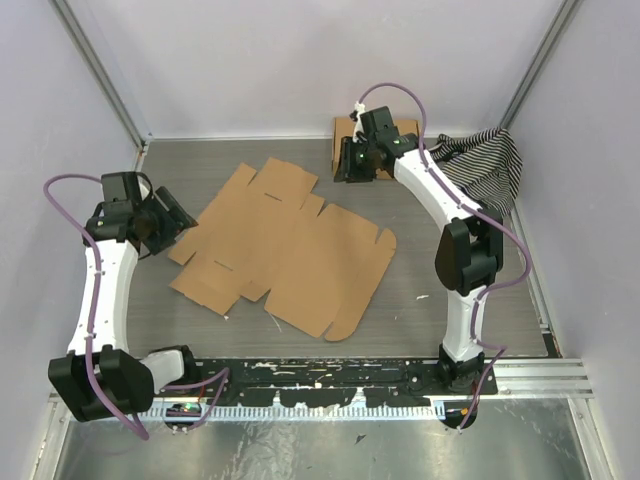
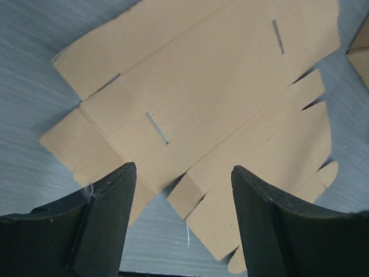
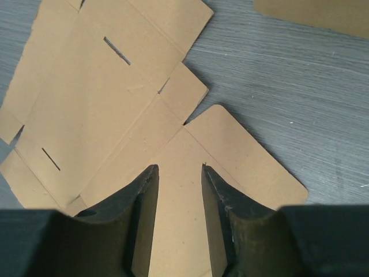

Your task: Fold the paper box

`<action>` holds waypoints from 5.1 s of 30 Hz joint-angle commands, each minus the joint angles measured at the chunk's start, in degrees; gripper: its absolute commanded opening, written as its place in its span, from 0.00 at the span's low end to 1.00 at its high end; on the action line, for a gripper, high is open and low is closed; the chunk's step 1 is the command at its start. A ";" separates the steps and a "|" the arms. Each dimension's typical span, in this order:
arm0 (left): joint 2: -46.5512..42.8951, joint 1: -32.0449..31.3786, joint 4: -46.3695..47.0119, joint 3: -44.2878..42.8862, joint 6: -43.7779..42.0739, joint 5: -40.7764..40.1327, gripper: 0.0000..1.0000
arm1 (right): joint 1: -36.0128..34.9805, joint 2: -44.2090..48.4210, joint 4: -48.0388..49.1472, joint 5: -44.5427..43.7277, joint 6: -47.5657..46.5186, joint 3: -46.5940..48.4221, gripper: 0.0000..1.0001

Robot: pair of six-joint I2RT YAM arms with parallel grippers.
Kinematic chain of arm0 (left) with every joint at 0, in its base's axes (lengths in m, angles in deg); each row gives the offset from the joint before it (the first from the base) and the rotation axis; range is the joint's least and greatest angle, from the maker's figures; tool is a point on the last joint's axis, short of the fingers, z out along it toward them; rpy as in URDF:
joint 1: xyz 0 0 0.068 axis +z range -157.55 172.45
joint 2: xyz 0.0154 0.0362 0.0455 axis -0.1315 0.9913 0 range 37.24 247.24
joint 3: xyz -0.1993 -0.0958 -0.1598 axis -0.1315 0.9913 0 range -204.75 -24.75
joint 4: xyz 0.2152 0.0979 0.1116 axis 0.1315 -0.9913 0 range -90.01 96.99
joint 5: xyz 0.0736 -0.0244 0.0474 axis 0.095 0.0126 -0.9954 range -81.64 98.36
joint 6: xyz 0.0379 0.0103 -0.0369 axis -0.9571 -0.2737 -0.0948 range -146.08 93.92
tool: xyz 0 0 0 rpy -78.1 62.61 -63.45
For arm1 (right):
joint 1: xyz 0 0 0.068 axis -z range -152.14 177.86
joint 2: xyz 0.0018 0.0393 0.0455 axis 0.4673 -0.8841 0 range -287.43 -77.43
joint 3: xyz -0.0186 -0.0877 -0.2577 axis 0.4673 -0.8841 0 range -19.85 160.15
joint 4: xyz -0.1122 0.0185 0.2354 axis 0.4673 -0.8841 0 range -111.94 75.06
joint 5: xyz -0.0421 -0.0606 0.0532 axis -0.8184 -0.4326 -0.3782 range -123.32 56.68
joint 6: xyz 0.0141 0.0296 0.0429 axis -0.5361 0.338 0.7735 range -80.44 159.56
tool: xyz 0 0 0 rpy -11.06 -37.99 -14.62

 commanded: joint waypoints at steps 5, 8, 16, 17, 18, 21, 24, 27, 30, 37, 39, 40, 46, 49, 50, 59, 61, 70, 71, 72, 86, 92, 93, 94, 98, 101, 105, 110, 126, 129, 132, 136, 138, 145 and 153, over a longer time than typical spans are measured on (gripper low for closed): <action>0.03 0.25 -9.19 1.09 5.21 1.65 0.70 | -2.16 5.68 3.54 0.30 -5.70 0.22 0.45; -0.93 0.23 -9.75 2.40 7.43 1.09 0.70 | -2.49 5.05 3.04 0.92 -6.48 0.56 0.48; -1.16 0.28 -11.21 7.82 9.09 -2.85 0.74 | -6.12 4.19 0.85 -1.10 -7.45 -0.39 0.50; -0.55 0.28 -10.55 8.60 9.35 -2.96 0.75 | -6.72 4.10 0.36 -1.15 -7.82 -0.52 0.50; 0.48 0.38 -9.88 9.31 9.69 -2.85 0.75 | -7.27 4.15 -0.01 -1.52 -8.20 -0.85 0.50; 4.95 0.89 -10.15 9.28 10.24 -0.55 0.74 | -8.86 4.26 -1.14 -3.28 -8.42 -2.07 0.50; 9.92 0.93 -10.74 8.52 10.31 -1.22 0.72 | -9.54 4.71 -1.05 -4.48 -7.95 -4.65 0.50; 12.28 1.31 -10.19 7.91 10.37 -4.33 0.72 | -9.64 5.38 0.71 -5.04 -7.13 -8.29 0.50; 15.24 2.29 -10.09 5.33 9.53 -8.25 0.72 | -9.63 4.88 0.67 -6.02 -6.61 -9.60 0.50; 22.85 4.50 -6.65 -0.75 6.08 -17.15 0.73 | -9.55 4.81 1.39 -4.69 -7.96 -14.23 0.35; 25.38 4.93 -5.68 -3.14 4.30 -16.73 0.73 | -9.56 5.25 1.90 -3.42 -8.38 -15.89 0.35; 26.53 4.98 -5.35 -4.65 3.24 -17.11 0.72 | -9.55 5.51 2.24 -2.71 -8.43 -16.46 0.35; 32.14 5.02 -2.88 -8.88 -0.57 -20.45 0.73 | -9.51 6.38 2.42 -1.60 -7.73 -17.33 0.40; 34.84 5.02 -0.73 -10.04 -1.58 -19.58 0.73 | -9.47 6.92 2.51 -0.98 -7.27 -17.69 0.41; 35.85 5.02 -0.53 -10.53 -1.74 -19.10 0.72 | -9.47 7.12 2.51 -1.00 -7.16 -17.86 0.41; 39.39 5.02 4.28 -8.21 -0.25 -13.44 0.69 | -8.77 9.19 2.84 -1.73 -5.86 -20.67 0.41; 39.47 5.02 5.10 -7.64 -0.05 -12.51 0.69 | -8.56 9.48 2.95 -1.66 -5.37 -21.09 0.41; 40.32 5.00 4.94 -8.56 0.13 -9.19 0.50 | -8.24 10.04 3.03 -1.64 -4.34 -21.32 0.40; 40.45 5.02 4.64 -9.07 0.07 -9.07 0.46 | -8.19 10.13 3.03 -1.63 -4.29 -21.30 0.40; 40.52 4.98 4.27 -9.57 0.05 -8.97 0.43 | -8.15 10.21 3.01 -1.59 -4.23 -21.24 0.40; 41.83 4.71 3.50 -15.88 2.49 -3.24 0.42 | -8.06 8.33 1.77 1.77 -4.68 -17.34 0.39; 45.40 3.13 2.09 -19.69 2.69 -3.04 0.43 | -8.06 8.27 0.70 1.47 -5.13 -16.07 0.39; 46.07 2.64 1.74 -20.28 2.65 -3.25 0.43 | -8.04 8.22 0.60 1.40 -5.24 -15.81 0.40; 46.63 2.24 1.40 -20.97 2.60 -3.43 0.43 | -7.98 8.14 0.46 1.24 -5.25 -15.60 0.39; 48.48 0.47 -1.54 -23.68 1.89 -4.48 0.38 | -7.97 7.78 -0.07 0.47 -5.00 -14.56 0.39; 48.77 -0.04 -2.99 -24.55 0.39 -4.91 0.07 | -7.89 6.70 -1.09 -0.10 -4.97 -12.19 0.39; 47.98 -0.17 -4.40 -25.16 -5.04 -2.92 0.00 | -7.80 4.77 -1.36 0.10 -6.06 -7.68 0.41; 45.02 -0.29 -5.78 -24.52 -11.28 -0.91 0.00 | -7.45 0.10 -2.37 1.91 -8.89 1.78 0.53; 48.52 -1.30 -18.48 -28.65 -16.57 0.80 0.00 | -4.28 -22.25 4.61 11.18 -7.96 24.70 0.72; 50.86 -1.95 -18.62 -29.70 -14.14 0.04 0.00 | -4.33 -24.80 4.77 9.67 -5.59 25.14 0.74; 51.92 -2.22 -17.57 -29.12 -11.87 0.30 0.01 | -4.77 -25.56 4.98 7.19 -5.20 23.76 0.75; 53.54 -2.73 -17.25 -28.68 -11.06 0.07 0.01 | -5.32 -25.71 4.87 5.60 -5.31 21.81 0.75; 54.28 -2.88 -17.22 -28.74 -10.87 0.06 0.02 | -5.61 -26.89 5.16 5.82 -5.34 20.97 0.75; 54.92 -3.24 -16.99 -29.03 -10.50 0.19 0.04 | -6.95 -29.08 3.67 3.12 -5.60 21.92 0.74; 54.88 -3.32 -16.84 -29.07 -10.00 0.58 0.06 | -7.61 -30.65 2.93 2.91 -6.64 22.83 0.63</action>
